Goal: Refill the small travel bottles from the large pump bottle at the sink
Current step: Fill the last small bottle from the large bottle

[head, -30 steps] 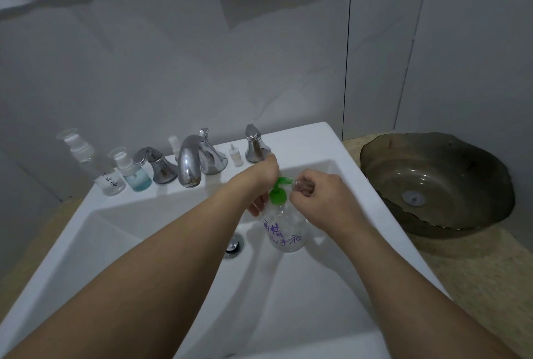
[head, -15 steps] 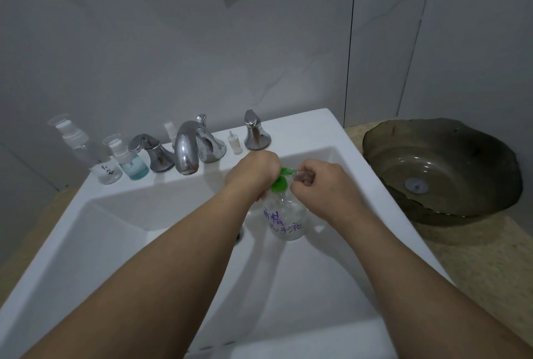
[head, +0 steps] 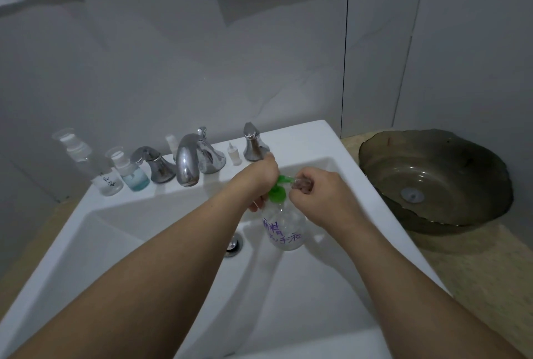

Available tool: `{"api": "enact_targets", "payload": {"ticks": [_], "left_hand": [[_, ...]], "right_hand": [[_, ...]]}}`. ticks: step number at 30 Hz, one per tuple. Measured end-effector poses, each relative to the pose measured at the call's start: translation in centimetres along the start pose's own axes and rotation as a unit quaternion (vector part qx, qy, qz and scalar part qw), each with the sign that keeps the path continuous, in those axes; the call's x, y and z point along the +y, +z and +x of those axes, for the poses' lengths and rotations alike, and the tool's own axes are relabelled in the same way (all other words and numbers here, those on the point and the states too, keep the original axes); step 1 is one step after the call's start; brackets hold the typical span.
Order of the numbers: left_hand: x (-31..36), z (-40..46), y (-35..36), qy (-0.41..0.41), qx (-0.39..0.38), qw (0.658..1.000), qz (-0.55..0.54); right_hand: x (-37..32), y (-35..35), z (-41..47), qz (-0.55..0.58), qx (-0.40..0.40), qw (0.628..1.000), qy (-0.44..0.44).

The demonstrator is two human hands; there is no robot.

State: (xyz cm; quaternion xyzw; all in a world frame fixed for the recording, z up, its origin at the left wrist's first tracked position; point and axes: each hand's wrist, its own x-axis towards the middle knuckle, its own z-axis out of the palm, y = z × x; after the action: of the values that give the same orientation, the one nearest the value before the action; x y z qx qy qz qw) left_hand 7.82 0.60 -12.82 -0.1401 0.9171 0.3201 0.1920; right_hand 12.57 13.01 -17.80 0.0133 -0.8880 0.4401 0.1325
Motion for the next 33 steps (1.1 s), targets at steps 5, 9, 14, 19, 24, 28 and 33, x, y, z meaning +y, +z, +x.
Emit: {"api": "enact_targets", "payload": {"ticks": [5,9,14,19,24,28,33], "left_hand": [[-0.3,0.5,0.5,0.026,0.018,0.999,0.014],[-0.5,1.0,0.7,0.047,0.043,0.993,0.098],[-0.6,0.8,0.6,0.06,0.045,0.991,0.109],[-0.2,0.7,0.4,0.035,0.021,0.999,0.025],[0.2,0.4,0.3,-0.004,0.007,1.0,-0.022],[0.3,0.3,0.3,-0.008,0.007,1.0,-0.025],[-0.1,0.7,0.5,0.018,0.013,1.0,-0.007]], "right_hand": [[0.1,0.2,0.1,-0.01,0.0,1.0,0.008],[0.2,0.3,0.2,-0.022,-0.005,1.0,0.021],[0.3,0.2,0.2,-0.016,-0.021,0.999,0.033],[0.2,-0.1,-0.1,0.012,-0.014,1.0,0.025],[0.0,-0.3,-0.5,0.031,-0.008,0.999,0.025],[0.1,-0.4,-0.7,0.041,-0.008,0.999,0.028],[0.1,-0.4,-0.7,0.042,-0.006,0.999,0.028]]}}
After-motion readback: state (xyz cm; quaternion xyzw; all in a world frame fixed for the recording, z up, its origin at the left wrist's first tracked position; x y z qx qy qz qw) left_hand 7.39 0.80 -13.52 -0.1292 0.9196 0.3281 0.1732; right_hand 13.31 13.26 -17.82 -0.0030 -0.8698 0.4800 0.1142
